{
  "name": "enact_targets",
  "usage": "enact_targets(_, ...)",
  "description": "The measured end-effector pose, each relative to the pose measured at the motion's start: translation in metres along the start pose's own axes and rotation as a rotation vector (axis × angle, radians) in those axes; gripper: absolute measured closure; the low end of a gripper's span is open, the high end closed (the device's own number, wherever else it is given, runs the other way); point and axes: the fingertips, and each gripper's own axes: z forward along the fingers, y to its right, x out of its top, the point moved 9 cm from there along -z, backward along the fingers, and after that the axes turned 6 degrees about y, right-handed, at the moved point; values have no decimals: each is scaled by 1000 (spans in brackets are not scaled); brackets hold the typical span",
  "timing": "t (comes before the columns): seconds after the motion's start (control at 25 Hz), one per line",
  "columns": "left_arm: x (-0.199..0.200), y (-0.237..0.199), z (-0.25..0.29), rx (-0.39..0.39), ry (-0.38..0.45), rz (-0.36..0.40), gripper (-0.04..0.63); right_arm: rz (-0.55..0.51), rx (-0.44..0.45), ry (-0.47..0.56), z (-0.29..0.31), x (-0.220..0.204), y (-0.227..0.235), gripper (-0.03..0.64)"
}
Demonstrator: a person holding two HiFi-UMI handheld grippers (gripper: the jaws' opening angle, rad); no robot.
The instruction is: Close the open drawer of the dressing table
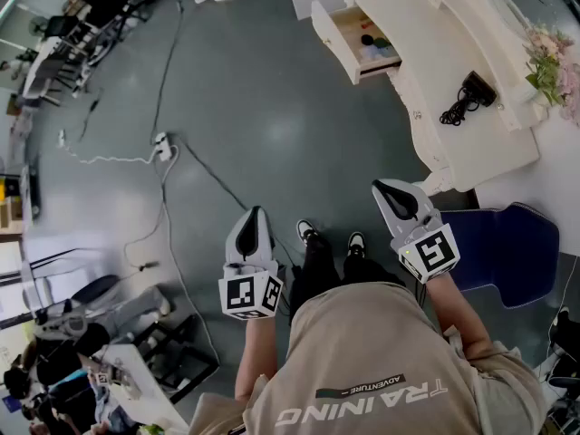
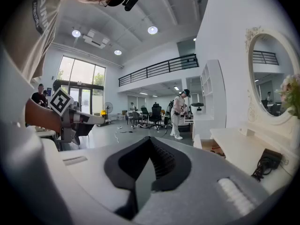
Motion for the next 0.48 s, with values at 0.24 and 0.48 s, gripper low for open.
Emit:
enact_targets(0.24, 5, -14, 4, -1, 0, 20, 577, 26, -4, -15, 15, 2, -3, 615)
enact_targets(0.48, 8, -45, 17, -8, -8, 1, 577, 8, -50, -14, 51, 11, 0, 615)
